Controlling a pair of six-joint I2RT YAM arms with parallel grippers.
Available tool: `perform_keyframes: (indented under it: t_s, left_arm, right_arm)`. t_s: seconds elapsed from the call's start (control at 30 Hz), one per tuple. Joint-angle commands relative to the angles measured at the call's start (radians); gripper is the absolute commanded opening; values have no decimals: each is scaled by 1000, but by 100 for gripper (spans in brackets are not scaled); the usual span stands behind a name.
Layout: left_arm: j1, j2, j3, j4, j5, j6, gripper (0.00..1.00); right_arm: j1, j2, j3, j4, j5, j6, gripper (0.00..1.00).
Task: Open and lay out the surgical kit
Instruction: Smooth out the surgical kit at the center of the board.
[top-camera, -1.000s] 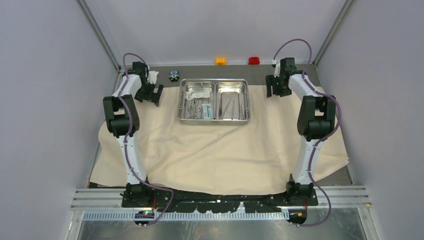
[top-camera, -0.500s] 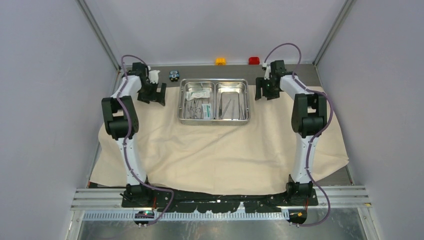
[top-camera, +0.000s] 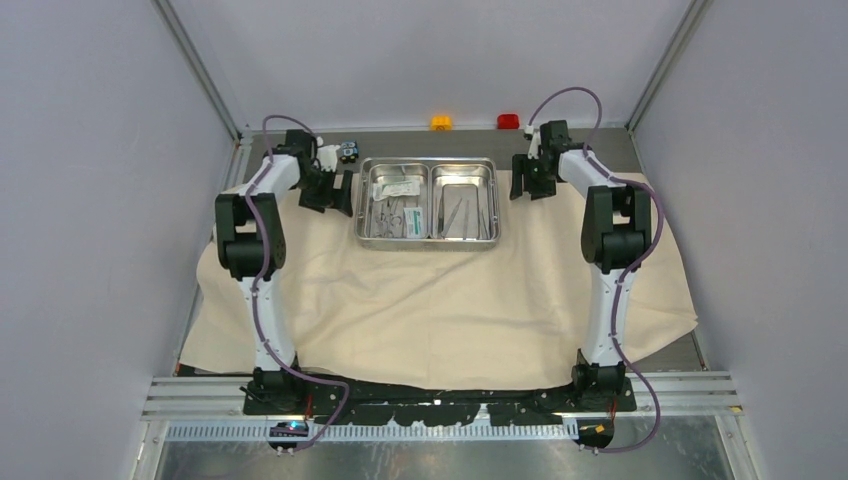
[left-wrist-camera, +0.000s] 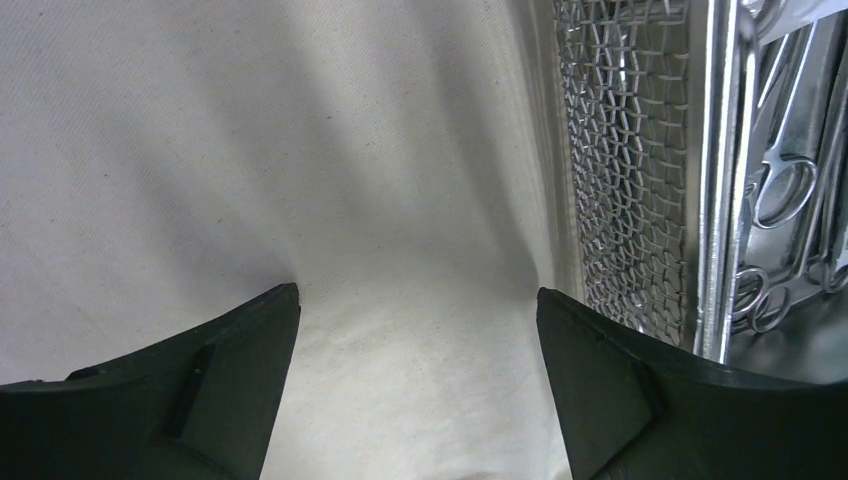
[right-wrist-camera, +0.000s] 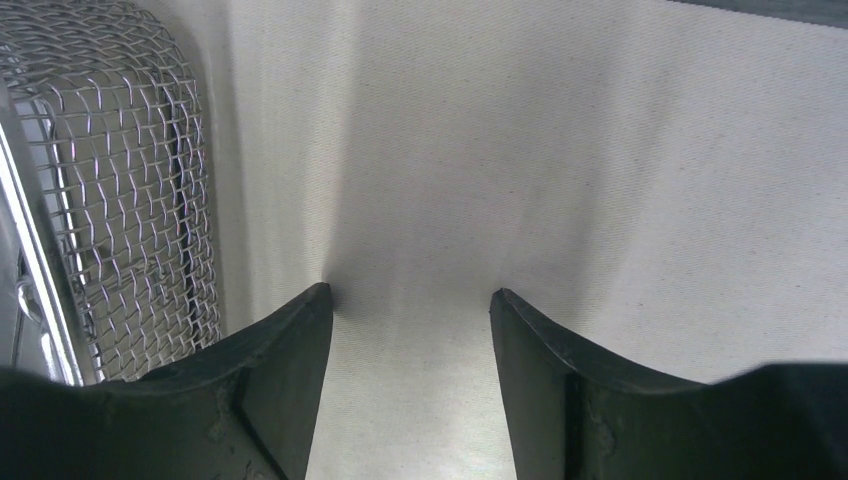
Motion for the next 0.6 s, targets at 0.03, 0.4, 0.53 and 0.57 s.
perform_keyframes:
  t_s: [0.03, 0.4, 0.53, 0.57]
  left_arm:
    - [-26, -19, -20, 31, 19, -20, 87]
    - [-44, 10, -42, 27, 68, -51, 50]
    - [-46, 31, -34, 20, 101, -69, 37]
    - [-49, 38, -27, 18, 109, -71, 32]
  right_arm:
    - [7, 28, 24, 11, -20, 17, 59]
    - [7, 31, 33, -9, -52, 31, 35]
    - [8, 37, 43, -16, -64, 40, 25]
    - [8, 38, 45, -18, -65, 43, 22]
